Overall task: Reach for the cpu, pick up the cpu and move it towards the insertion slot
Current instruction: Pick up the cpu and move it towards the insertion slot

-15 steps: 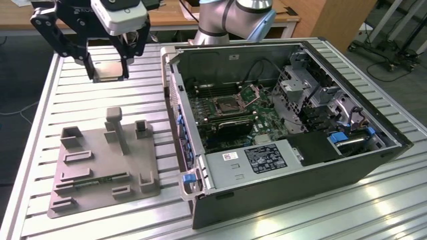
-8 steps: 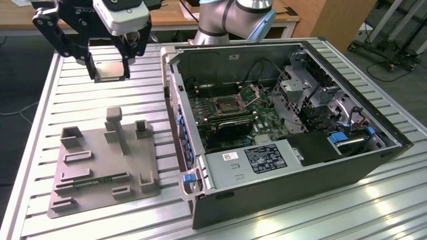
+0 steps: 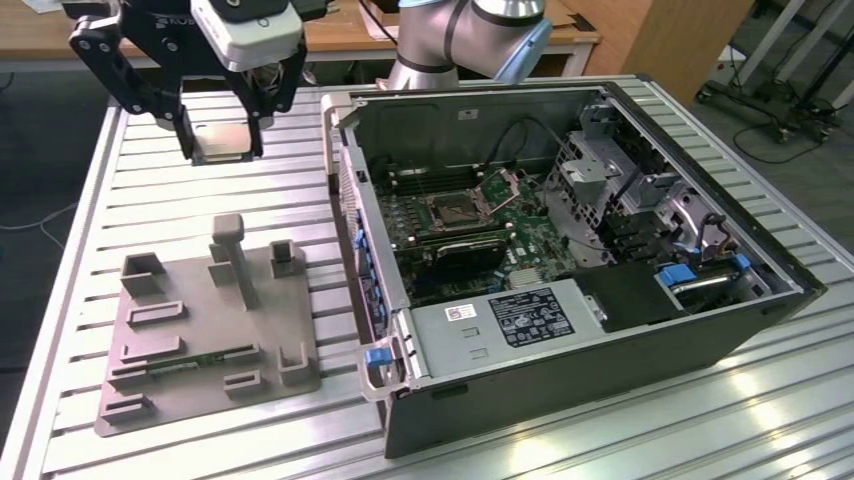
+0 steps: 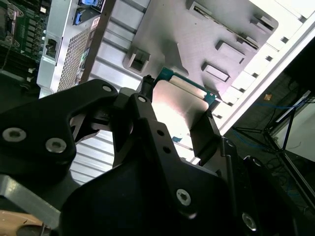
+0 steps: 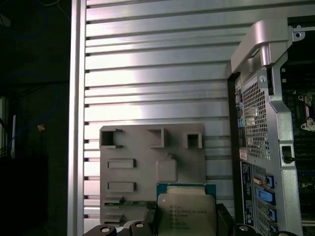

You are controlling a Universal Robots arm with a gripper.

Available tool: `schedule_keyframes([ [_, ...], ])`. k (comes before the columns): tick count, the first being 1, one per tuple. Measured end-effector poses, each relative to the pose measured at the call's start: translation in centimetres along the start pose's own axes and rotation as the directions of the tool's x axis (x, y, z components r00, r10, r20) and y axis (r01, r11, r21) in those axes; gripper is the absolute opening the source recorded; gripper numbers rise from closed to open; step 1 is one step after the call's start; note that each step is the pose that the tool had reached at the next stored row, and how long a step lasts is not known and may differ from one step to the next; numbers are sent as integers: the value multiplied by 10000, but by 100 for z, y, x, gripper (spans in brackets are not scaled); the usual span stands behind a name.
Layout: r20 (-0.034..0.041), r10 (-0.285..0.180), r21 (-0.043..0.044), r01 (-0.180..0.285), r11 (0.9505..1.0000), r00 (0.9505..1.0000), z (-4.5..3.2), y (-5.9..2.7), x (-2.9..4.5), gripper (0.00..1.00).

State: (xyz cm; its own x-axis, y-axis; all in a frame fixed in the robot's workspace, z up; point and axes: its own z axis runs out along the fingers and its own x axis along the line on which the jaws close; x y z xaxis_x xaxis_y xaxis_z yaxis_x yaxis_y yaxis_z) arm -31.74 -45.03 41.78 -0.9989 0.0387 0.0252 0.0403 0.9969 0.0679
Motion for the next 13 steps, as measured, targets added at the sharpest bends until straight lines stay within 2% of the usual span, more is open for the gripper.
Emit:
schedule_keyframes([
  [13, 0, 0, -1, 0, 10000, 10000, 2, 1, -28, 54],
])
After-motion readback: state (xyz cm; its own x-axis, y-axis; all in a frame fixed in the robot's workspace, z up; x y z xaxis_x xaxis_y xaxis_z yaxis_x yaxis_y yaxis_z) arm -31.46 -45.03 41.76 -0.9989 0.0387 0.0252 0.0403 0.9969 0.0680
